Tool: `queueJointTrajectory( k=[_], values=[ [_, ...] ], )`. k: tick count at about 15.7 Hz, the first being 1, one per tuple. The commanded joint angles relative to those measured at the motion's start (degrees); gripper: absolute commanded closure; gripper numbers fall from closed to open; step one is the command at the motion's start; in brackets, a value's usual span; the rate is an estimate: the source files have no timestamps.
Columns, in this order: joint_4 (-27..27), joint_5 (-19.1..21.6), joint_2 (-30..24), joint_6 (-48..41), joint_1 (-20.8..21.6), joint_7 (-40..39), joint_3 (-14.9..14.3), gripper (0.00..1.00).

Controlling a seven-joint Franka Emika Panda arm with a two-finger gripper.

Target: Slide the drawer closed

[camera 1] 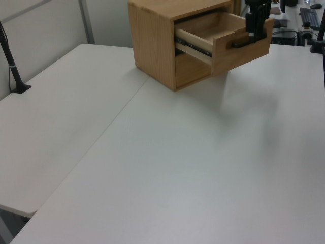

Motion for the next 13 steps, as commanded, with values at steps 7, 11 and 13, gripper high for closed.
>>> queueJointTrajectory(
  k=[7,11,13],
  values=[
    [-7.6,-1.0,-1.2,8.3,-3.0,11.2,-0.2,0.81],
    [-7.5,-3.7,-0.8,14.3,-3.1,18.2,-0.2,0.89],
    [-7.2,-4.6,-0.4,16.7,-4.2,20.4,-0.2,0.89]
  ],
)
